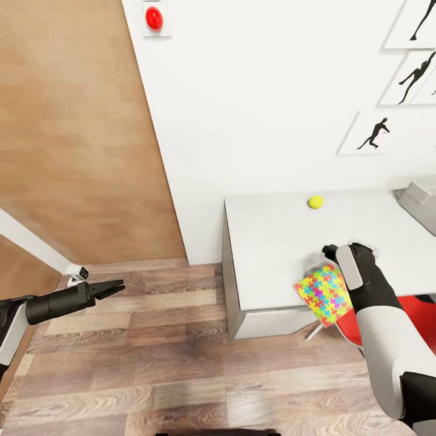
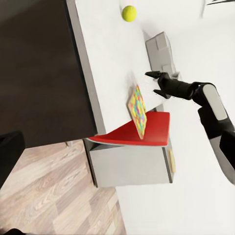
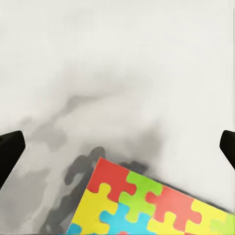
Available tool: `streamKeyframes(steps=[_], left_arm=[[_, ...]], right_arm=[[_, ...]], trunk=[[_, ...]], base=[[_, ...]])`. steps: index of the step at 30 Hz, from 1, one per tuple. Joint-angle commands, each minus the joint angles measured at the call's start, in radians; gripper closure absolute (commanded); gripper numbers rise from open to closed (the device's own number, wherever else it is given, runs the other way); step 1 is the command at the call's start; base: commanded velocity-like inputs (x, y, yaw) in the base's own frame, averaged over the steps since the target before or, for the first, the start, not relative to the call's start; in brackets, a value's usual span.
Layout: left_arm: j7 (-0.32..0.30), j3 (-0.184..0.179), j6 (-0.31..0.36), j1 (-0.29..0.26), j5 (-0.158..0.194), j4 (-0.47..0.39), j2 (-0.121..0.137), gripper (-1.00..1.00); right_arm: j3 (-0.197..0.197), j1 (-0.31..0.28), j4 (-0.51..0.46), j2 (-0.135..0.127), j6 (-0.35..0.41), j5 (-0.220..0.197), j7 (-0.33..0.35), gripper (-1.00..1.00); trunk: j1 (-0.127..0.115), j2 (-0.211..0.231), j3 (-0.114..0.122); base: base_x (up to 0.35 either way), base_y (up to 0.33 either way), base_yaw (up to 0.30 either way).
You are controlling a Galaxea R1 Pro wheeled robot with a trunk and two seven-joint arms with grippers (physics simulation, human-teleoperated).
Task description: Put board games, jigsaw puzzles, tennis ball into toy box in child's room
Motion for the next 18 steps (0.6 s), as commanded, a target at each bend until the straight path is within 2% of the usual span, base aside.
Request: streamKeyframes(steps=[1, 8, 14, 16, 18], left_arm=[[-0.001, 0.000, 0.008, -0.001, 0.002, 0.000, 0.000, -1.00], [-0.001, -0.001, 0.008, -0.001, 0.003, -0.001, 0.000, -1.00], [-0.001, -0.001, 0.008, -0.001, 0.003, -0.003, 0.000, -1.00], [-0.001, -0.001, 0.009, -0.001, 0.003, -0.003, 0.000, -1.00], [-0.001, -0.001, 0.008, -0.001, 0.003, -0.004, 0.000, -1.00]], right_arm=[[0.001, 0.003, -0.024, 0.000, 0.006, -0.011, -0.010, -1.00], [0.000, 0.019, -0.127, 0.003, 0.045, -0.019, -0.011, -1.00], [-0.006, 0.090, -0.297, 0.003, 0.134, -0.028, -0.006, -1.00], [-0.009, 0.118, -0.360, 0.003, 0.163, -0.044, -0.005, -1.00], [-0.010, 0.153, -0.427, 0.003, 0.190, -0.077, -0.005, -1.00]], trunk=[[0.001, -0.002, 0.000], [0.001, -0.002, 0.011], [0.001, -0.002, 0.021], [0.001, -0.002, 0.024], [0.001, -0.002, 0.027]], base=[[0.000, 0.000, 0.000], [0.000, 0.000, 0.000], [0.000, 0.000, 0.000], [0.000, 0.000, 0.000], [0.000, 0.000, 0.000]])
